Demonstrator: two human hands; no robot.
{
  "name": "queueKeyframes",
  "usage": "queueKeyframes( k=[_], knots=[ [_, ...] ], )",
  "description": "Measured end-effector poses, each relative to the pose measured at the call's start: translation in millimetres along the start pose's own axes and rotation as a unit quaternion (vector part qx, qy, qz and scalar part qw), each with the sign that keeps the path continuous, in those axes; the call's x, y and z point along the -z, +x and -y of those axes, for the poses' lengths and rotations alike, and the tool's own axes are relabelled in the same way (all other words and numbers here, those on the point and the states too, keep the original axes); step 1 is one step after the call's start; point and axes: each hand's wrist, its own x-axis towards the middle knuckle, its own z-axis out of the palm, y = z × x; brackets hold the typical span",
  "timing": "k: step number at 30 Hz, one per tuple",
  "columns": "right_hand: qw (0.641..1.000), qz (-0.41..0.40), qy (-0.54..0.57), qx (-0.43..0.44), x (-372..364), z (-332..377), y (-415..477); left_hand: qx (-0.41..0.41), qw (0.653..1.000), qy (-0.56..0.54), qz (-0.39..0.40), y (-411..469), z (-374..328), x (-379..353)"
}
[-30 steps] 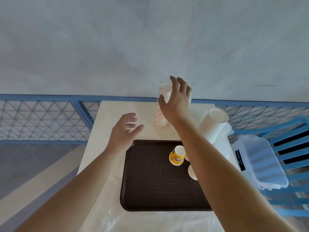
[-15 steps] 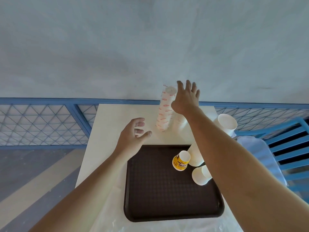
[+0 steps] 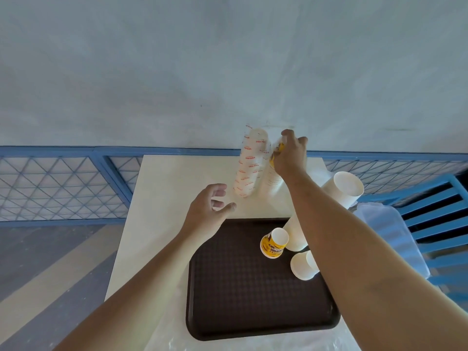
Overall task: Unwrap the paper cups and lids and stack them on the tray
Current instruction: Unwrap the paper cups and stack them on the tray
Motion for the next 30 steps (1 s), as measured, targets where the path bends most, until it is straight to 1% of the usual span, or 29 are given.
queueKeyframes(
  k=[3,6,9,14,18,20,22,24,28,30],
  knots=[
    [0.998,-0.021,-0.055,0.020,0.2,-1.4,-12.6,0.004,1.000,0.014,0.009,1.1,7.5,-5.4],
    [0.993,-0.026,-0.105,0.049,2.4,-2.9,-24.7,0.012,0.999,0.030,0.030,2.0,17.4,-14.4],
    [0.991,-0.022,-0.117,0.056,6.8,-5.1,-35.5,0.025,0.997,0.053,0.059,4.5,27.3,-25.5],
    [0.991,-0.010,-0.128,0.045,13.2,-3.4,-55.6,0.061,0.993,0.056,0.086,15.1,37.8,-49.9],
    [0.996,-0.003,-0.083,0.004,6.0,-3.6,-65.6,0.080,0.987,0.075,0.114,32.9,46.5,-75.9],
    [1.000,0.006,-0.011,-0.021,2.1,-5.4,-69.4,0.097,0.984,0.092,0.116,44.0,52.0,-87.7],
    [0.995,0.009,0.078,-0.054,-0.1,-8.9,-70.7,0.115,0.980,0.112,0.121,54.5,55.8,-96.2],
    [0.989,0.003,0.125,-0.077,-1.2,-12.6,-71.0,0.146,0.973,0.121,0.134,64.2,59.3,-103.0],
    [0.978,-0.048,0.186,-0.085,-2.6,-18.1,-75.1,0.197,0.964,0.095,0.153,79.0,62.8,-113.8],
    [0.976,-0.062,0.192,-0.084,-3.1,-19.7,-80.5,0.207,0.965,0.041,0.155,84.3,64.4,-116.7]
  ],
)
